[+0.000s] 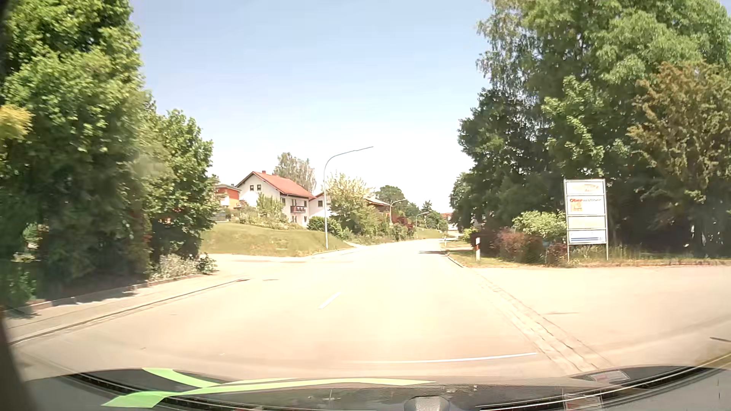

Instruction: Follow the waypoints while adhering to traffic rules and regulations

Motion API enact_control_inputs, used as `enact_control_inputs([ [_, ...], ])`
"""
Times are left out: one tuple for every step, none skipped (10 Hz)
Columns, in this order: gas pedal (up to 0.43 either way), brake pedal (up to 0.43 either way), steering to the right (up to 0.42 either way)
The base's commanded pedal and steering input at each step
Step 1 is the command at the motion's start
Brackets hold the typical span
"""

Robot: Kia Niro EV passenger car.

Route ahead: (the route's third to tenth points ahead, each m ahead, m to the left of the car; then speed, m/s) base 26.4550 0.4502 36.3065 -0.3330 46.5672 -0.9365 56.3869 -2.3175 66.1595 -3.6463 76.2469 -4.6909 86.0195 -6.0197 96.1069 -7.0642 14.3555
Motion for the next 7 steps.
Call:
enact_control_inputs([
  [0.169,0.0,0.018],
  [0.169,0.0,0.018],
  [0.169,0.0,0.017],
  [0.169,0.0,0.017],
  [0.169,0.0,0.017],
  [0.177,0.0,0.016],
  [0.177,0.0,0.016],
])
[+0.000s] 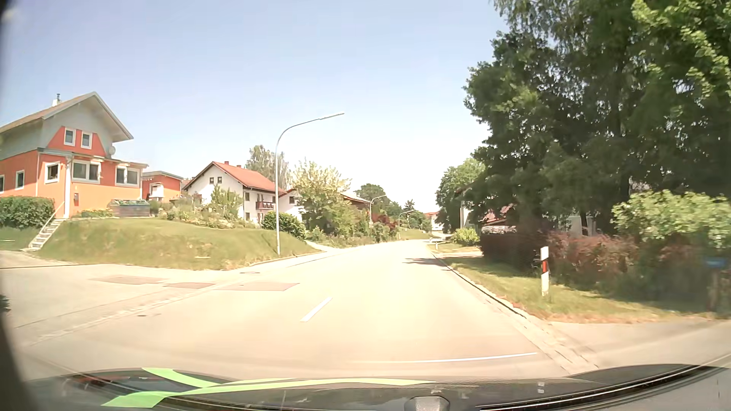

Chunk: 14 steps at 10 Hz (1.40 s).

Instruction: Follow the waypoints while adhering to traffic rules and regulations

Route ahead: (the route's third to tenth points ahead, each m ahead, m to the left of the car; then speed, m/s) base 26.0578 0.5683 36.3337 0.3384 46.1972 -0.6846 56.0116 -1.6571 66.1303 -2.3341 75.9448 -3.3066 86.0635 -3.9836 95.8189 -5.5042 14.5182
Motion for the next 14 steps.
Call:
enact_control_inputs([
  [0.177,0.0,0.015],
  [0.177,0.0,0.01],
  [0.177,0.0,0.006],
  [0.177,0.0,0.004],
  [0.15,0.0,0.004],
  [0.118,0.0,0.004],
  [0.098,0.0,0.004],
  [0.098,0.0,0.004],
  [0.098,0.0,0.003],
  [0.098,0.0,0.003],
  [0.098,0.0,0.002],
  [0.11,0.0,-0.002],
  [0.11,0.0,-0.004],
  [0.118,0.0,-0.005],
])
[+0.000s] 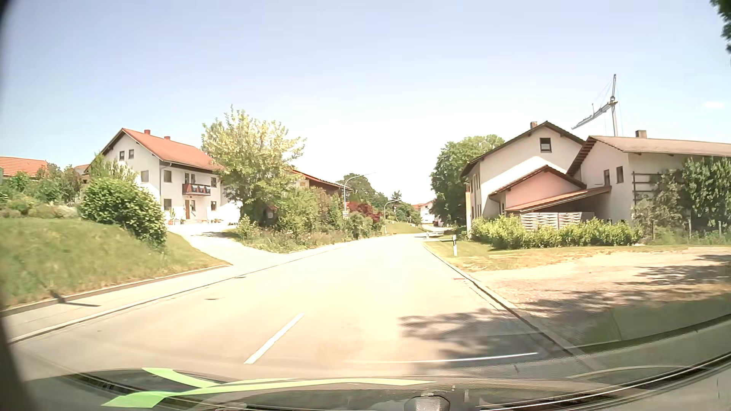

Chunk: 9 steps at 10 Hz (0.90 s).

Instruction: Follow the waypoints while adhering to traffic rules and regulations

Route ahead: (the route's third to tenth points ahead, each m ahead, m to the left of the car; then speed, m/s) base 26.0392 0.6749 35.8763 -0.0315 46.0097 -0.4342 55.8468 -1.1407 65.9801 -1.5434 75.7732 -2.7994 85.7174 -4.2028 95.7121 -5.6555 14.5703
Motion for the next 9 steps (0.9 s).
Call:
enact_control_inputs([
  [0.118,0.0,-0.003],
  [0.118,0.0,-0.003],
  [0.118,0.0,-0.003],
  [0.118,0.0,-0.001],
  [0.118,0.0,0.0],
  [0.118,0.0,0.0],
  [0.118,0.0,0.001],
  [0.118,0.0,0.001],
  [0.13,0.0,0.001],
])
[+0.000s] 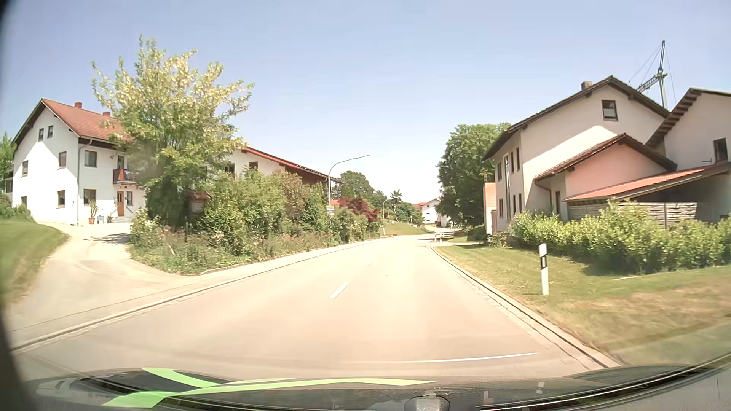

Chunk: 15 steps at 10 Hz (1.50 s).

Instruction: Follow the waypoints while adhering to traffic rules and regulations

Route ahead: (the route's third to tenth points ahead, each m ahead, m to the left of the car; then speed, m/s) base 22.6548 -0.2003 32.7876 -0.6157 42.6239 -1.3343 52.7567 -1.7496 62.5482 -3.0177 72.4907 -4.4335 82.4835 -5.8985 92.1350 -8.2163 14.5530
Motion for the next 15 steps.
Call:
enact_control_inputs([
  [0.13,0.0,0.002],
  [0.13,0.0,0.003],
  [0.138,0.0,0.005],
  [0.138,0.0,0.006],
  [0.138,0.0,0.006],
  [0.138,0.0,0.006],
  [0.13,0.0,0.006],
  [0.118,0.0,0.006],
  [0.118,0.0,0.006],
  [0.13,0.0,0.006],
  [0.13,0.0,0.006],
  [0.13,0.0,0.006],
  [0.13,0.0,0.006],
  [0.13,0.0,0.006],
  [0.13,0.0,0.006],
])
